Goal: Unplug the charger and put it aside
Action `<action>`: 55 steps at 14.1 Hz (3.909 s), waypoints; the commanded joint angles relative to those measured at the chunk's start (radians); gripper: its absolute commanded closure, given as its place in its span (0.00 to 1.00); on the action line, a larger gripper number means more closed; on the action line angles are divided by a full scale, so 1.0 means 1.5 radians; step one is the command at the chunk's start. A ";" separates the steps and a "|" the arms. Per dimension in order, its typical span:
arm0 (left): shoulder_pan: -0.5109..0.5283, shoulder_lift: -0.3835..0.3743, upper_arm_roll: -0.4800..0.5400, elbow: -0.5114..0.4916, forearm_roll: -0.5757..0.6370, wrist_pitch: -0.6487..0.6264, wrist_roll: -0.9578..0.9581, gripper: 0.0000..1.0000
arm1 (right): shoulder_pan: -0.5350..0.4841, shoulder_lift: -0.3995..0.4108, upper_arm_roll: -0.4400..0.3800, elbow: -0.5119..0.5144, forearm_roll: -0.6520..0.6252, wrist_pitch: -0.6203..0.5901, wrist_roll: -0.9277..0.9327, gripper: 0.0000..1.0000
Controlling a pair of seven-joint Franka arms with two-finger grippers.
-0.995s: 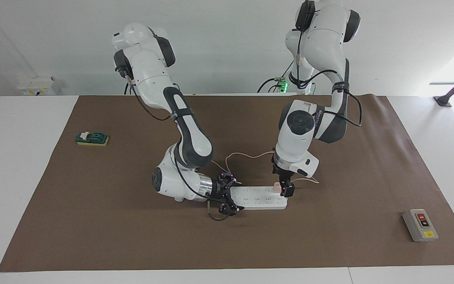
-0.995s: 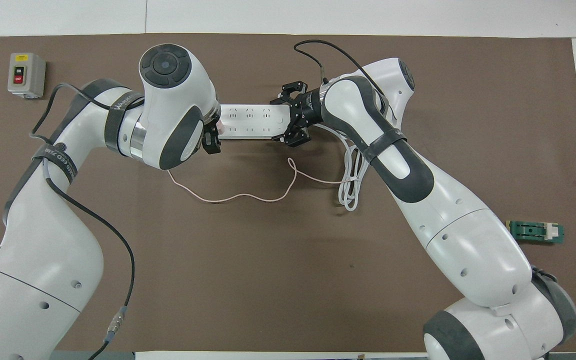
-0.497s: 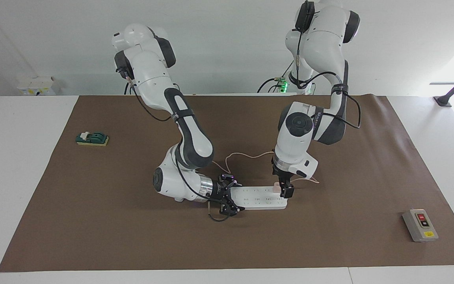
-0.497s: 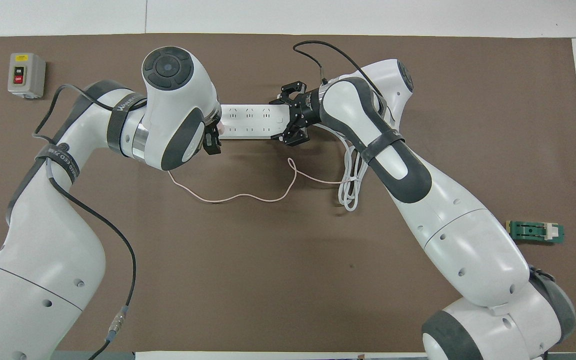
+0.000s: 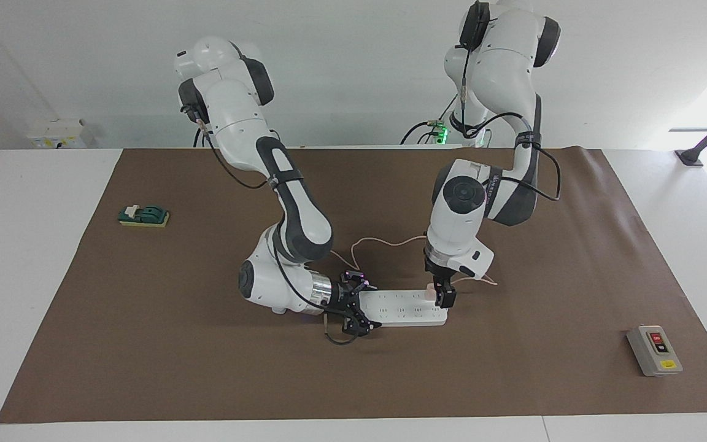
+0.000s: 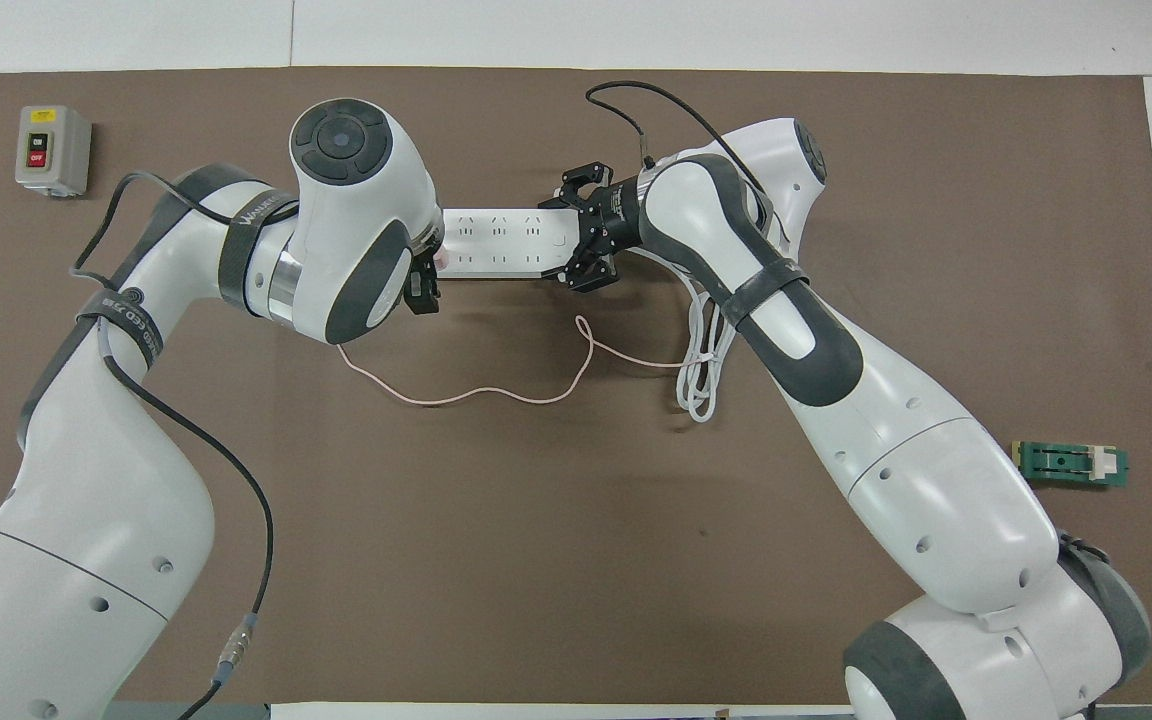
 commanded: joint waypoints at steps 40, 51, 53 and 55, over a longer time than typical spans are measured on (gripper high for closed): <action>0.003 -0.030 0.002 0.028 0.008 -0.099 0.131 1.00 | 0.019 0.014 0.002 0.005 0.004 0.014 -0.022 0.54; 0.112 -0.191 -0.039 -0.160 -0.013 -0.097 0.532 1.00 | 0.013 -0.019 -0.005 -0.013 0.000 0.011 -0.014 0.00; 0.137 -0.217 -0.040 -0.205 -0.013 -0.095 0.630 1.00 | 0.008 -0.036 -0.005 -0.031 -0.002 0.009 -0.014 0.00; 0.171 -0.241 -0.040 -0.238 -0.020 -0.092 0.748 1.00 | 0.006 -0.067 -0.013 -0.063 -0.006 0.002 -0.014 0.00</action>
